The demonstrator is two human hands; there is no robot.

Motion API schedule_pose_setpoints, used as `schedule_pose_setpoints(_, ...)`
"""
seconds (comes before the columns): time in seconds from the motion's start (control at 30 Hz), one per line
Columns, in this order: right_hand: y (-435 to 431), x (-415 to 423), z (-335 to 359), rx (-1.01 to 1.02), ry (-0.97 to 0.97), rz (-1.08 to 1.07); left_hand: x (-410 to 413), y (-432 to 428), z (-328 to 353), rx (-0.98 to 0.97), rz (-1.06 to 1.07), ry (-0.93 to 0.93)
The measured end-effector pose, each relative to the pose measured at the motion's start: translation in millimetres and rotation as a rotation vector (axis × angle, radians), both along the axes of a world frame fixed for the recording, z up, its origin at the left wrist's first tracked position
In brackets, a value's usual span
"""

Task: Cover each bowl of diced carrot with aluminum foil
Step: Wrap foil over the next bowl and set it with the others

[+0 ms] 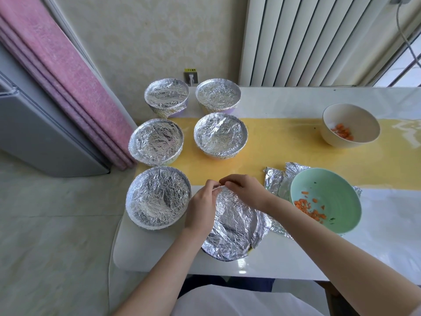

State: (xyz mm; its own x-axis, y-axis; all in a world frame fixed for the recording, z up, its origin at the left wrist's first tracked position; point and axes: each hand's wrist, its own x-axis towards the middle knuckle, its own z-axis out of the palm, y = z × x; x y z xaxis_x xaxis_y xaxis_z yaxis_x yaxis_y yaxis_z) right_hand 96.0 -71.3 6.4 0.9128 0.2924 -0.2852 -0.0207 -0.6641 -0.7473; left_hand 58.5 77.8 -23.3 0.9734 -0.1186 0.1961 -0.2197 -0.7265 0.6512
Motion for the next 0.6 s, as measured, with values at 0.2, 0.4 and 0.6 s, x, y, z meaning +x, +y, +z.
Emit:
schedule_pose_setpoints(0.2, -1, -3, -5, -0.081, -0.241, 0.075, -1, -1, 3, 0.034, 0.006, 0.001)
schedule_pose_setpoints(0.4, -3, -10, -13, -0.101, -0.347, 0.092, -1, -4, 7, 0.047, 0.026, -0.006)
schedule_pose_setpoints(0.6, -13, -12, -15, -0.145, -0.234, 0.051, 0, -1, 6, 0.039, 0.093, 0.019)
